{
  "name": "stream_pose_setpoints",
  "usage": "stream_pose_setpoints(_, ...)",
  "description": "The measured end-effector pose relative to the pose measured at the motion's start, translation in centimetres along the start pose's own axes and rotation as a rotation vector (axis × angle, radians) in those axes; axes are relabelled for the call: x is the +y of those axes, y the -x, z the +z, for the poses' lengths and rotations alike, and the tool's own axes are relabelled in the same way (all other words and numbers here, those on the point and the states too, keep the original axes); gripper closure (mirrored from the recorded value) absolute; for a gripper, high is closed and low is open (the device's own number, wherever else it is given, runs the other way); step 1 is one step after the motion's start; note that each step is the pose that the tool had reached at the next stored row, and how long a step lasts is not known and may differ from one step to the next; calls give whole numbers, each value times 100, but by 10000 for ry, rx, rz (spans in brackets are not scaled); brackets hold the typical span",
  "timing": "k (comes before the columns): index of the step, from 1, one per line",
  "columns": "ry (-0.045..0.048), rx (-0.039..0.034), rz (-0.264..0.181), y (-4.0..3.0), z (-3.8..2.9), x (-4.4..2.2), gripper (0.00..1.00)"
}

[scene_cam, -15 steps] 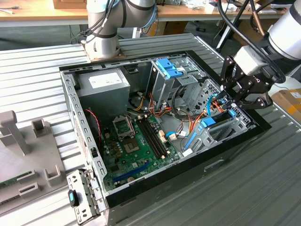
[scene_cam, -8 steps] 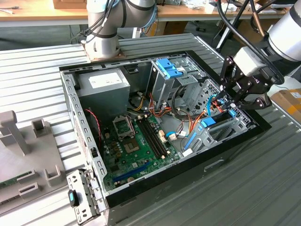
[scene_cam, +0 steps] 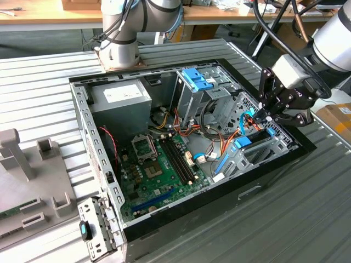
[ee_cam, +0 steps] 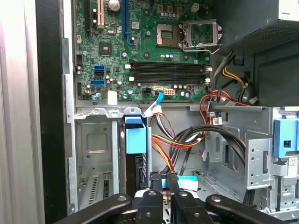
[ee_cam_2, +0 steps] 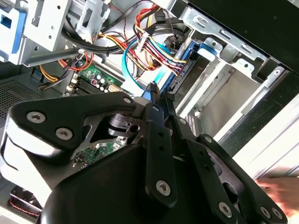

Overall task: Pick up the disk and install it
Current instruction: 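Insert the second disk wire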

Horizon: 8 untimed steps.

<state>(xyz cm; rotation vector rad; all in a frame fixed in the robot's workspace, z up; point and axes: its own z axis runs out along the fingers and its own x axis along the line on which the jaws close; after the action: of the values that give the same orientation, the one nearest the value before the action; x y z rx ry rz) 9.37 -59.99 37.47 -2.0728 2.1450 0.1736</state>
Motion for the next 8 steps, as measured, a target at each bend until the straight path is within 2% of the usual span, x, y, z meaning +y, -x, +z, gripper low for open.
stream_pose_setpoints(6,1,-18,1,0,0,0,84)
stream_pose_setpoints(7,-5,187,-5,1,1,-1,84)
stream_pose_setpoints(8,-5,599,-16,5,3,-5,84)
